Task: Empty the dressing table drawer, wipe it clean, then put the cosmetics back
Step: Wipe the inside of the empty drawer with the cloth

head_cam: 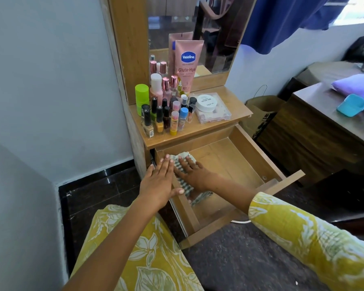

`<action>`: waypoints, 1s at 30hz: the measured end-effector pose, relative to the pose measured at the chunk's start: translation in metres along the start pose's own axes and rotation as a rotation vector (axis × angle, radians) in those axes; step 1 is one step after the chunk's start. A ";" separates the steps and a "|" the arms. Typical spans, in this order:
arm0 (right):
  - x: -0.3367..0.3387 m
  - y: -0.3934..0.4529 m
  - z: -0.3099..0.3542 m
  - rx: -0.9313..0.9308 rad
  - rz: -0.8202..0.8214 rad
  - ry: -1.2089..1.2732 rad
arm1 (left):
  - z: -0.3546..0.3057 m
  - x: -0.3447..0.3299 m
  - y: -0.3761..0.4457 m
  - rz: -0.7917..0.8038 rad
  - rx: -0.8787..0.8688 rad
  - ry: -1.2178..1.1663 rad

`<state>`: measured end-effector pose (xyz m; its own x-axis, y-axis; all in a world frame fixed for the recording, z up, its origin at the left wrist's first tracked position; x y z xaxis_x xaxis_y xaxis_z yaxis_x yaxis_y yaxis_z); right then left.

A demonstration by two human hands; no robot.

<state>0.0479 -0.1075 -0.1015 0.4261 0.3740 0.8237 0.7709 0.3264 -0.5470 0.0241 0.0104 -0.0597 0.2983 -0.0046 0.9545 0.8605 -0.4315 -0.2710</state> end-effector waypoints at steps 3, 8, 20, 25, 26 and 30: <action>-0.017 -0.016 -0.001 0.036 0.025 0.002 | -0.001 0.002 -0.001 0.000 -0.008 0.007; -0.041 -0.050 -0.068 -0.124 0.032 0.055 | -0.007 0.005 0.000 0.023 -0.023 0.027; -0.052 -0.042 -0.064 -0.758 0.072 0.766 | -0.014 -0.004 -0.001 0.035 -0.043 -0.002; -0.046 -0.017 -0.035 -0.704 0.026 0.817 | -0.014 -0.005 -0.001 0.031 -0.041 0.006; -0.044 -0.015 -0.043 -0.701 0.010 0.829 | -0.014 -0.005 -0.001 0.027 -0.043 0.007; -0.030 -0.015 -0.085 -0.690 -0.106 0.837 | -0.013 -0.007 0.000 0.031 -0.044 0.003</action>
<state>0.0637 -0.1977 -0.1049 0.3279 -0.4225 0.8450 0.8109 -0.3330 -0.4811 0.0167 -0.0012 -0.0651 0.3229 -0.0213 0.9462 0.8319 -0.4703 -0.2945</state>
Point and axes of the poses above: each hand's wrist, its own y-axis towards the middle knuckle, its own x-axis out of the back of the hand, z = x × y, the point moved 5 cm from there along y, towards the middle knuckle, and after that the axes turned 6 degrees about -z, right-handed, at the moved point
